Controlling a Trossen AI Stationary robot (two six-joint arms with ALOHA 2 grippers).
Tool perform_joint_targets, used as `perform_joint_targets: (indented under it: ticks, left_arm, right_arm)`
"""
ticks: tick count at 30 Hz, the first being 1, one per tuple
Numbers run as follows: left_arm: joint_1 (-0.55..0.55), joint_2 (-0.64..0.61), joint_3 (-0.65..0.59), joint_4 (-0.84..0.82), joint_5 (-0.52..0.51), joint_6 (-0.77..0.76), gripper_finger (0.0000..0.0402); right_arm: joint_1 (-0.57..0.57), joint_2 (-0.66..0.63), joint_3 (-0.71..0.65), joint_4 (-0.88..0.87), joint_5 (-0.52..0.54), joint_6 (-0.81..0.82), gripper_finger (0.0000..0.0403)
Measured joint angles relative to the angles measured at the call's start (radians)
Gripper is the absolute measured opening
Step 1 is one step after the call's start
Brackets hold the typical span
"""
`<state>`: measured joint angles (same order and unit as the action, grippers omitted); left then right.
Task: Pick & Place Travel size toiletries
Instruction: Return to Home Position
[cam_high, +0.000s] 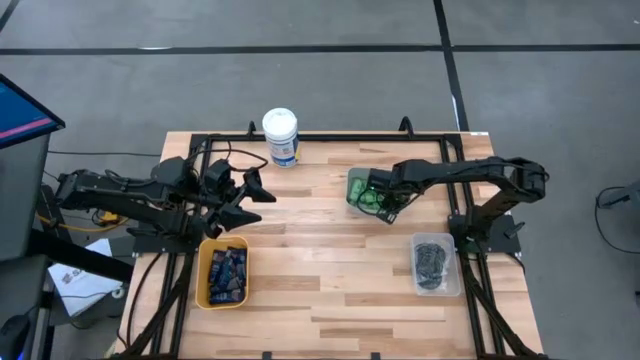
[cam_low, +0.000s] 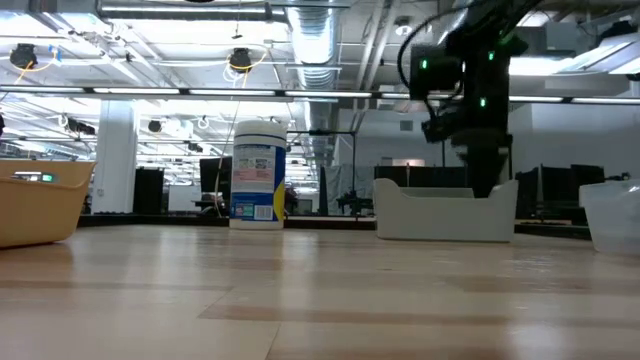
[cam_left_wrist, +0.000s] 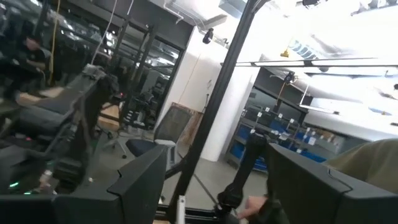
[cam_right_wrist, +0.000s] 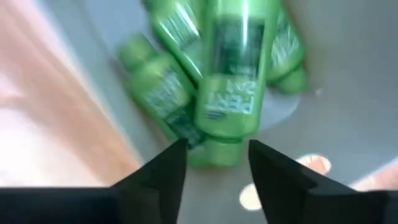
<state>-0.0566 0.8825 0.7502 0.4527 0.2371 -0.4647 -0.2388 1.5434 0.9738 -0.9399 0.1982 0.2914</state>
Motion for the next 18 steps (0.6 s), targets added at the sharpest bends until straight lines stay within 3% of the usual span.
perform_joint_targets:
  ticks: [8,18]
  left_arm:
    - [0.029,-0.036,0.0,-0.012,0.001,0.066,0.027]
    - [0.081,-0.216,0.0,-0.309,-0.003,0.136,0.027]
  right_arm:
    - [-0.002,-0.172,0.125,0.0,-0.017,-0.022,0.0256]
    - [-0.007,-0.538,0.111,0.056,-0.017,-0.043,0.0249]
